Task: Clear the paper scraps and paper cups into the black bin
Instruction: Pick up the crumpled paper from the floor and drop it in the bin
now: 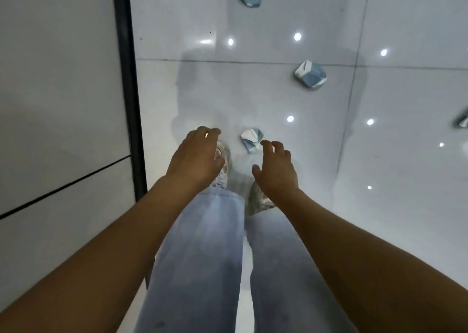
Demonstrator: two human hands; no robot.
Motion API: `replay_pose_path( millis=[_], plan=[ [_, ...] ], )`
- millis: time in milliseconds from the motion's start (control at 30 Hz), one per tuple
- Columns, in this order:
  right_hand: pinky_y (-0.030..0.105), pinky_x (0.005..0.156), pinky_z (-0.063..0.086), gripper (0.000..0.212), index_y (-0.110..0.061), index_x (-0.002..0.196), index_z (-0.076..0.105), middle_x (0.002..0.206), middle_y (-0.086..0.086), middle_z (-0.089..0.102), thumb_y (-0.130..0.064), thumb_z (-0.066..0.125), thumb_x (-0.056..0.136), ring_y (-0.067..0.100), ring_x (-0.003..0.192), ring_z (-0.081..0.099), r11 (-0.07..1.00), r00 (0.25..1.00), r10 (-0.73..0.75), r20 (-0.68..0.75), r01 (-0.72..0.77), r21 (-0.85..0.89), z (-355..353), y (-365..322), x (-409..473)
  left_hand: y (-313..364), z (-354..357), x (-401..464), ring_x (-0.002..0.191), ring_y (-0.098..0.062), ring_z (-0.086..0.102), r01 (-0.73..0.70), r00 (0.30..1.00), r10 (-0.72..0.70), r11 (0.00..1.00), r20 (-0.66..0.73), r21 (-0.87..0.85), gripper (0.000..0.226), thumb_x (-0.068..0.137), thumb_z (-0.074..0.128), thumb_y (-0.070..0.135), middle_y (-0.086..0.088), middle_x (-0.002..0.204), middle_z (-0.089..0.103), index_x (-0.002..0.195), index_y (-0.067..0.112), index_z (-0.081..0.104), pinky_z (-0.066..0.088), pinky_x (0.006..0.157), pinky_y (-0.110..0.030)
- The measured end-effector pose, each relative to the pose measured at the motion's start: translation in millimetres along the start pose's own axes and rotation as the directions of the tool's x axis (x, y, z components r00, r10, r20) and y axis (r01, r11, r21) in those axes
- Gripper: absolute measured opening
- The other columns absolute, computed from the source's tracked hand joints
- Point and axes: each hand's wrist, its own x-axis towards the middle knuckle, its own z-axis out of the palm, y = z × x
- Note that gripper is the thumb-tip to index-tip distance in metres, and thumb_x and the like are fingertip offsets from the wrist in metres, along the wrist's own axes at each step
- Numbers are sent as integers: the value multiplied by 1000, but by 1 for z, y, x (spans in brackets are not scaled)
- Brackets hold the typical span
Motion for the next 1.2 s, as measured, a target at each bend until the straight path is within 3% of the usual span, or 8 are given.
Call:
replay_pose_path(
  millis=[233, 400, 500, 633, 800, 967, 1200],
  plan=[
    [40, 108, 35, 75, -15, 148, 21, 152, 10, 25, -22, 65, 87, 31, 138, 27, 998, 994, 52, -95, -49, 31, 100, 17, 103, -47, 67, 101, 131, -25, 34, -71, 997, 71, 997, -4, 41, 53, 93, 53, 26, -7, 143, 39, 142, 14, 36, 37, 98, -36],
    [38, 98, 46, 66, -12, 144, 31, 143, 11, 36, -16, 63, 87, 30, 127, 34, 997, 970, 60, -236, -49, 54, 129, 24, 120, -55, 95, 123, 129, -24, 35, -84, 995, 81, 995, 51, 47, 52, 93, 52, 26, -6, 141, 39, 141, 15, 36, 37, 98, -35],
    [36, 94, 48, 66, -11, 145, 31, 141, 9, 38, -13, 62, 87, 27, 125, 36, 997, 971, 44, -234, -29, 66, 123, 23, 115, -49, 94, 120, 127, -23, 36, -104, 993, 101, 994, 67, 40, 50, 92, 51, 24, -5, 140, 40, 140, 15, 37, 40, 95, -35],
    [32, 97, 45, 72, -8, 148, 27, 144, 8, 37, -13, 64, 86, 24, 128, 34, 996, 975, 9, -222, 12, 90, 87, 13, 88, -27, 70, 103, 125, -22, 40, -136, 988, 130, 988, 86, 75, 49, 92, 53, 21, -7, 140, 41, 138, 14, 38, 41, 92, -31],
    [31, 96, 47, 85, -7, 149, 25, 144, 7, 40, -14, 73, 79, 24, 128, 38, 988, 974, -81, -212, 106, 108, 13, -12, 25, 14, 14, 60, 142, -24, 26, -195, 976, 173, 966, 134, 172, 70, 93, 59, 20, -6, 156, 23, 150, 17, 18, 28, 112, -31],
    [34, 94, 49, 82, -4, 147, 30, 141, 10, 45, -15, 74, 78, 26, 126, 42, 978, 962, -127, -240, 162, 132, -68, -40, -41, 53, -57, 14, 142, -23, 22, -263, 953, 223, 945, 207, 193, 85, 87, 61, 8, -6, 157, 17, 152, 14, 7, 35, 106, -31],
    [31, 85, 54, 78, 5, 144, 34, 133, 17, 51, 0, 68, 74, 29, 119, 50, 961, 947, -163, -278, 217, 175, -169, -78, -117, 109, -137, -46, 140, -16, 25, -339, 924, 316, 937, 214, 84, 90, 81, 67, 8, 3, 155, 20, 151, 17, 12, 37, 105, -25]
  ],
)
